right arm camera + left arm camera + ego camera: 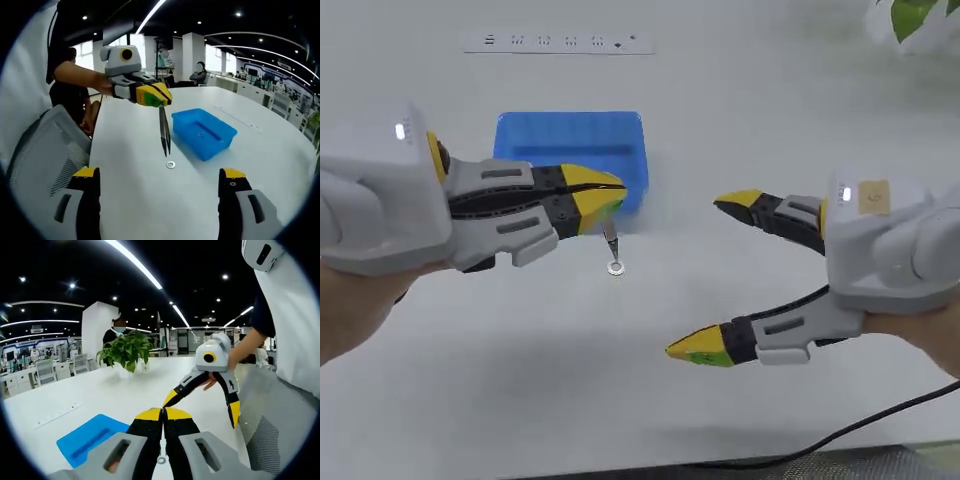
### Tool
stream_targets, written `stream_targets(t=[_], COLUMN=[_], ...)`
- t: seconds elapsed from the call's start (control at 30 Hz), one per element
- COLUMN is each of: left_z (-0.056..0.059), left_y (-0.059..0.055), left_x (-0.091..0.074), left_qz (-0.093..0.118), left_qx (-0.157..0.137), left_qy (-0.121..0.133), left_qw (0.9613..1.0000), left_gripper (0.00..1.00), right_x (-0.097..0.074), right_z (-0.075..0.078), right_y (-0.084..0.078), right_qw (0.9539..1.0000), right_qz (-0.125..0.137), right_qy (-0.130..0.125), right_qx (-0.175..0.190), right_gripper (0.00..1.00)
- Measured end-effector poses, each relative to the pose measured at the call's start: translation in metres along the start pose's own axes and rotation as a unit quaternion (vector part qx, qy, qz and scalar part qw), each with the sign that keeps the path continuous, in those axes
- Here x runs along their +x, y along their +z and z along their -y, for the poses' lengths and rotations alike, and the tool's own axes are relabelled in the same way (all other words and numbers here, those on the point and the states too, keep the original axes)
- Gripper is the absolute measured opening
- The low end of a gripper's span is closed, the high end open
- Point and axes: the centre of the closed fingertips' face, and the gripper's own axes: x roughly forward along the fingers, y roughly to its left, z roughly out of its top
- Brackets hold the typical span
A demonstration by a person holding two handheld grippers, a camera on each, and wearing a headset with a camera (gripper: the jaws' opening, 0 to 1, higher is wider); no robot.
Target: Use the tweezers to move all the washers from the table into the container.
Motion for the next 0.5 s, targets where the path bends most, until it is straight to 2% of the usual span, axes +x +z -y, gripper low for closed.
stream_targets(t=[0.2,0.33,0.5], left_z=[0.000,-0.002,-0.002], left_y=[-0.007,-0.011,-0.022], left_x=[0.002,0.004,0.005], left_qz=[-0.007,-0.010,-0.025], left_qx=[0.005,0.001,-0.002], left_qy=[-0.005,-0.009,-0.015], left_qw=[0.9999,0.9999,0.9996], left_gripper=[0.04,0.04,0.04], right_x=[0.005,0.008,0.010], right_z=[-0.008,-0.011,-0.015], right_y=[-0.001,-0.004,-0.005], right_qw=[0.9997,0.9994,0.9991], right_qz=[0.000,-0.003,0.003], right_qy=[0.025,0.032,0.038], right_qx=[0.008,0.012,0.020], right_gripper=[1.00,1.00,1.00])
